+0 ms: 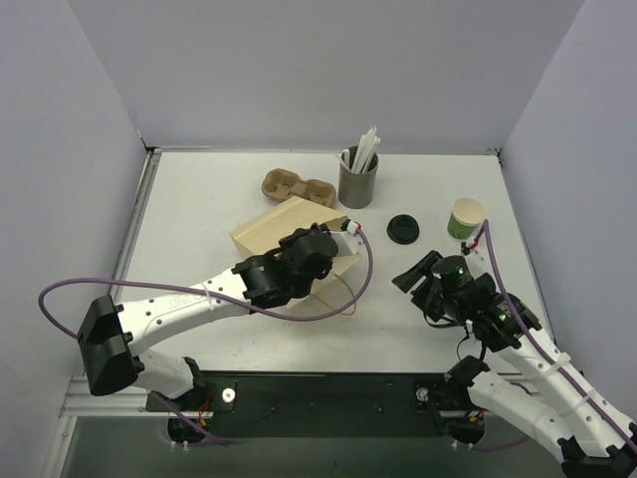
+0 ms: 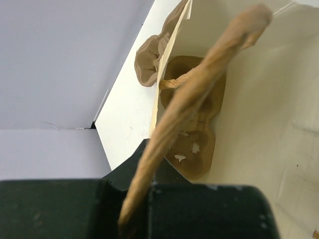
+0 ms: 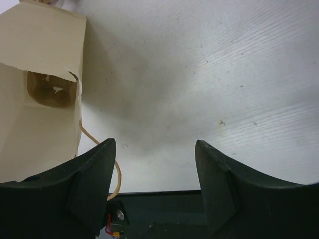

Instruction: Pack the takeout coffee

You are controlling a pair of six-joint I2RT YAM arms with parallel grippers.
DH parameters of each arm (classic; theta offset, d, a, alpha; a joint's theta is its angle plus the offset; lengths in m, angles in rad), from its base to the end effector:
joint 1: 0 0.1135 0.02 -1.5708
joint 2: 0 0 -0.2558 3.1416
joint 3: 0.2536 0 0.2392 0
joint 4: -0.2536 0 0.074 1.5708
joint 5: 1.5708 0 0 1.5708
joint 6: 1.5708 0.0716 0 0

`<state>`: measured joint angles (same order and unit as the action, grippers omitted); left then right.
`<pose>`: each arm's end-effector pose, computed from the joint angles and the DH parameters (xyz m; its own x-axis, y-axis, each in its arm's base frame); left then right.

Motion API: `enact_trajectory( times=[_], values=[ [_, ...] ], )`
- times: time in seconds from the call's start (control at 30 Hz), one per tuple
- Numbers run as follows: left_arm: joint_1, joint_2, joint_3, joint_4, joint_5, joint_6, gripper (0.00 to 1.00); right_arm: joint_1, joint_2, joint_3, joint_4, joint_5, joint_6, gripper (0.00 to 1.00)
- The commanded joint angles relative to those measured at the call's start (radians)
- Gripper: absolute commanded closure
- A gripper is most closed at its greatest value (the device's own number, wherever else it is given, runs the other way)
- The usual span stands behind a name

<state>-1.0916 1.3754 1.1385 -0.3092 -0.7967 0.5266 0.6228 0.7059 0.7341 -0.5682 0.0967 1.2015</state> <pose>0.1909 -0.2564 0.3040 -0.0368 0.8329 -0.5521 0.4131 0.5158 0.7506 0.1500 0.0992 0.2713 -0.6294 0.6908 -0.3559 0.2042 0.5889 0.7820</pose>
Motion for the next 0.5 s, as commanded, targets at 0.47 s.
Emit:
enact_trajectory(
  times=[0.47],
  values=[
    [0.002, 0.007, 0.112, -0.186, 0.045, -0.281, 1.0, -0.257, 0.049, 0.287, -0.614, 0.298, -0.114, 0.22]
  ],
)
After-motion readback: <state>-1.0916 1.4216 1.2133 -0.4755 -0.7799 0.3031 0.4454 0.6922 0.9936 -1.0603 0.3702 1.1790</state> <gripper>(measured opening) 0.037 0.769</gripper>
